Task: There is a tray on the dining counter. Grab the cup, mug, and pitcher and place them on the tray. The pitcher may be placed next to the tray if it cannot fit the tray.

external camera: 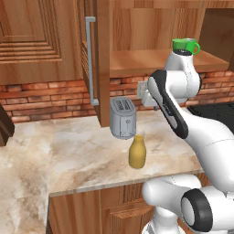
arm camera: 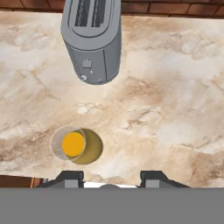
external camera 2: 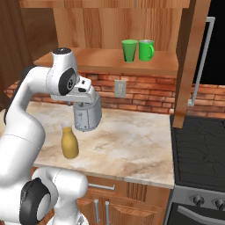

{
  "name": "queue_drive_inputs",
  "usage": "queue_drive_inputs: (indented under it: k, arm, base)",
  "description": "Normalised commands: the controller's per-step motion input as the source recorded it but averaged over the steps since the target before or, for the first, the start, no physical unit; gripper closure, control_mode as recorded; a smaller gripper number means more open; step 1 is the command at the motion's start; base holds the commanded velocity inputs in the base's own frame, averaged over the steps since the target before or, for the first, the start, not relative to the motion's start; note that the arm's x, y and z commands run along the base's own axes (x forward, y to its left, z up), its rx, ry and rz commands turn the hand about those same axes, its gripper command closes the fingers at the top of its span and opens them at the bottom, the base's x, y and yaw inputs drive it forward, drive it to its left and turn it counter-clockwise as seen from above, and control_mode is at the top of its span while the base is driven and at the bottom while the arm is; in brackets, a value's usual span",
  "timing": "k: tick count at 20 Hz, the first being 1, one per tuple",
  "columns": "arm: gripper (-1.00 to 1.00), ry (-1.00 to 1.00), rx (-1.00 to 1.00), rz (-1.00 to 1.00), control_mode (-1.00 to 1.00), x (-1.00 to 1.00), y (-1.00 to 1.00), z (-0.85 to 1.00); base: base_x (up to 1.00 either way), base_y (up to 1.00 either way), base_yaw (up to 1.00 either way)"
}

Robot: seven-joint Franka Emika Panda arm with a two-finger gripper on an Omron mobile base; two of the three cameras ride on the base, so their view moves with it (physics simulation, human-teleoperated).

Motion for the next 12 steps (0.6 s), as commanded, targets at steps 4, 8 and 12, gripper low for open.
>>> queue_drive_inputs:
  k: [4, 8, 12]
  arm:
    - [-1.00, -0.01, 0.00, 0.00, -1.00, -0.13, 0.00, 0.02]
    - [-1.00, -0.06, 0.00, -0.01, -1.00, -0.24, -0.07, 0.19]
    - [-1.00, -0.09, 0.00, -0.07, -1.00, -0.20, -0.12, 0.26]
  base:
    - [0.00, 0.00, 0.00]
    - [0.00, 0.00, 0.00]
    - [0.00, 0.00, 0.00]
